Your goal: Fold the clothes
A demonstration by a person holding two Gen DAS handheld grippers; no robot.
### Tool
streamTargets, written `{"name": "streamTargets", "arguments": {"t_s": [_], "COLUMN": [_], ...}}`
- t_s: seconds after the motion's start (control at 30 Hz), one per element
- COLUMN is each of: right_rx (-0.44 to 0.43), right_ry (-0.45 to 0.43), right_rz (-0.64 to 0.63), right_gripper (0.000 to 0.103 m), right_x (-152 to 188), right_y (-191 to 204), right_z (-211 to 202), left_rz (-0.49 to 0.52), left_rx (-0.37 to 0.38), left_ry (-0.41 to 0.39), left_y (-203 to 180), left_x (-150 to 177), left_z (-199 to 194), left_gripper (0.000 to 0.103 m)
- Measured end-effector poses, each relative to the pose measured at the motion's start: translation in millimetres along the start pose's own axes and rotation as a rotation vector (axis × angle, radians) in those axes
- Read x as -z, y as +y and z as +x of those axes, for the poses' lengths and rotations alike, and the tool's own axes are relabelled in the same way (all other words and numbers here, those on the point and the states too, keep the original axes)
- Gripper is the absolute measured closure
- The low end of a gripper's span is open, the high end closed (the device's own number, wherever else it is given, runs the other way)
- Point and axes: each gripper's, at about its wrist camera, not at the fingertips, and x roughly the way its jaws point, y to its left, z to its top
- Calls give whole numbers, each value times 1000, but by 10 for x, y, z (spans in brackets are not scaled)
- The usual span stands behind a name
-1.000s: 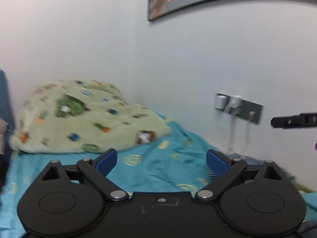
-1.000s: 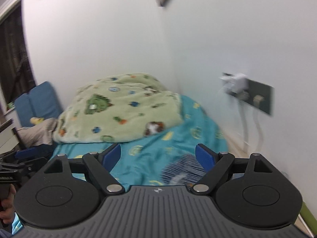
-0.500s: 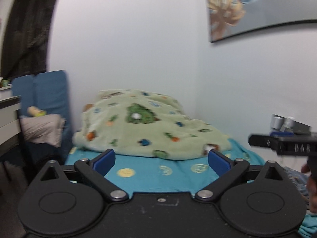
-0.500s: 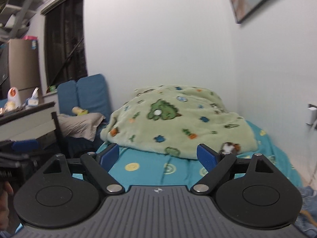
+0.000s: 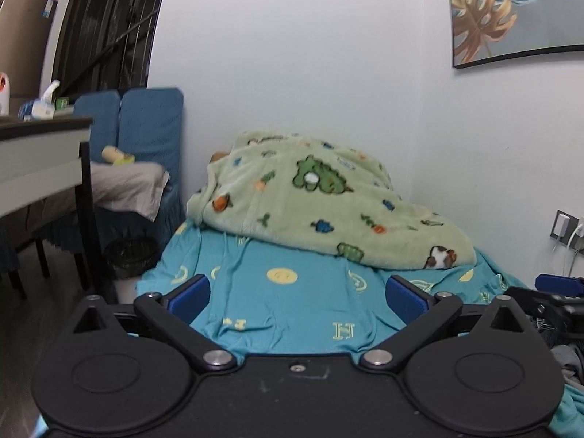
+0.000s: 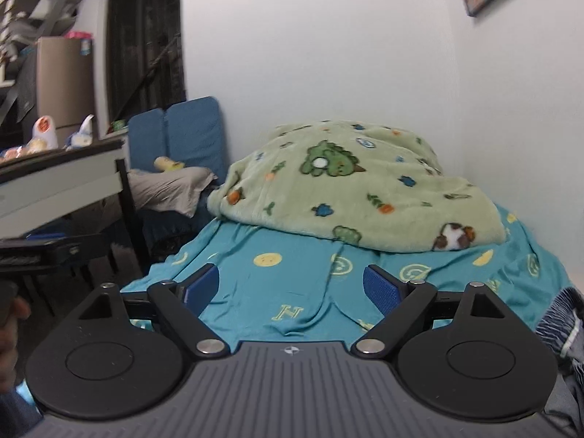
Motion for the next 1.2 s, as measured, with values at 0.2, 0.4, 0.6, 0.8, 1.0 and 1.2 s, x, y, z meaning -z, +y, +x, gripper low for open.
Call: {"name": "streamTargets", "arguments": {"t_s": [0.2, 0.4, 0.6, 0.8, 1.0, 1.2], "right_rx": [-8, 15, 38, 45, 44, 44], "right_ry": [-41, -40, -22, -12, -5, 3], "right_rz": [4, 59, 73, 67, 70, 73], "right_gripper": [1, 0, 0, 0, 0, 0], "right_x": [-11, 11, 60, 77, 90, 103], "right_y": [13, -74, -84, -66, -69, -72], "right_z": [-30, -18, 8, 10, 22, 33], "left_rz": [-4, 16, 30, 34, 48, 53], "left_rx": [-16, -24, -45, -51, -52, -53], "left_ry": [-19, -21, -23, -17, -20, -7], "left_y": [-28, -78, -79, -67, -74, -68], "left_x": [16, 21, 15, 16, 18, 30], "left_z": [4, 14, 3, 0, -16, 2], "left_gripper": [0, 0, 0, 0, 0, 0]}}
